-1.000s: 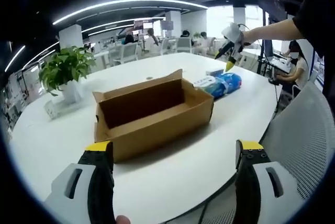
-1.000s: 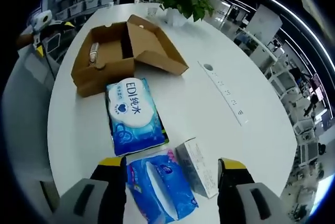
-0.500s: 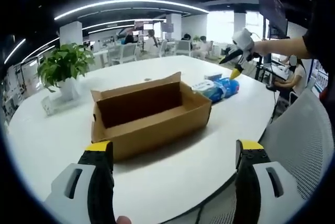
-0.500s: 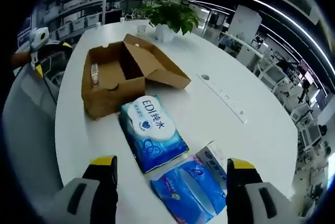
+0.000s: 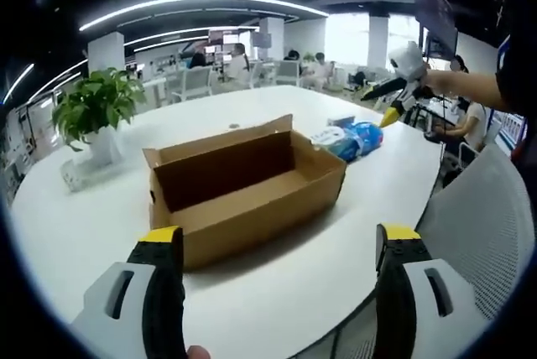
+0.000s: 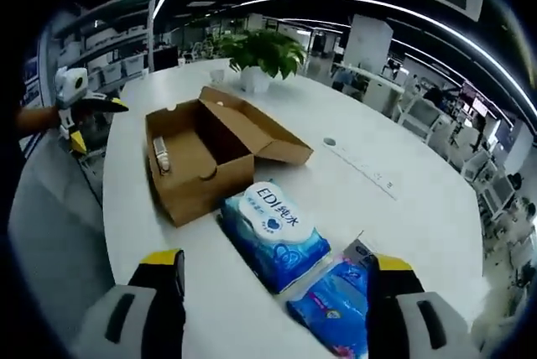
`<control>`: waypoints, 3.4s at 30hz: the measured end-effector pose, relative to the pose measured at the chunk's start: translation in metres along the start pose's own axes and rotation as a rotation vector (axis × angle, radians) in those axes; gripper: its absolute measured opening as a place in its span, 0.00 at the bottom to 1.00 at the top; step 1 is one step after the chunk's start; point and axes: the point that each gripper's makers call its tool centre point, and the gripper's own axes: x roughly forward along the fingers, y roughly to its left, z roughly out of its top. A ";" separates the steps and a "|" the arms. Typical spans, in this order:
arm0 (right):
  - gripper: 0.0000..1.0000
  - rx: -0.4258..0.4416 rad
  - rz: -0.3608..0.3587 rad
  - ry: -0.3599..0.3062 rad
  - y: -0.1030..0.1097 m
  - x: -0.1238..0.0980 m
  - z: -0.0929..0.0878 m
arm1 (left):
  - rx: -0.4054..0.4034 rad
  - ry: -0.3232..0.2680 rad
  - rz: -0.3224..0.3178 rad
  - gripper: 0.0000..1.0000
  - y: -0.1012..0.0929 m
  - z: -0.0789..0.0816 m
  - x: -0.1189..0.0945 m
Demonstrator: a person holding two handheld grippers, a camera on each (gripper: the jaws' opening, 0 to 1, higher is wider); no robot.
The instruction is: Operate the shoe box by opening the lid, removing the specified soft item, and placing it in the target area until the item is outside and the box remains undamaged.
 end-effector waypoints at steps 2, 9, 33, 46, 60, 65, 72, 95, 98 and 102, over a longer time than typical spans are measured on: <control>0.90 0.013 -0.004 -0.011 0.005 -0.002 0.002 | 0.017 0.000 -0.004 0.95 0.007 0.006 0.000; 0.91 0.026 -0.016 -0.034 0.027 -0.007 0.004 | 0.041 -0.008 -0.019 0.93 0.033 0.031 0.002; 0.90 0.094 -0.062 -0.083 0.068 -0.041 0.004 | 0.209 0.102 -0.153 0.82 0.043 0.055 0.037; 0.90 0.169 -0.080 -0.096 0.085 -0.054 -0.006 | 0.233 0.193 -0.242 0.75 0.057 0.054 0.065; 0.89 0.186 -0.094 -0.067 0.096 -0.057 -0.018 | 0.399 0.365 -0.302 0.73 0.068 0.029 0.097; 0.89 0.195 -0.100 -0.060 0.096 -0.059 -0.022 | 0.465 0.433 -0.328 0.73 0.070 0.012 0.105; 0.88 0.211 -0.111 -0.049 0.095 -0.059 -0.030 | 0.488 0.471 -0.355 0.72 0.066 0.006 0.112; 0.87 0.194 -0.139 0.004 0.094 -0.055 -0.048 | 0.742 0.675 -0.473 0.67 0.071 -0.035 0.128; 0.87 0.198 -0.145 0.006 0.093 -0.056 -0.050 | 0.778 0.697 -0.491 0.67 0.071 -0.040 0.130; 0.87 0.202 -0.155 0.014 0.091 -0.056 -0.054 | 0.802 0.725 -0.507 0.66 0.071 -0.047 0.133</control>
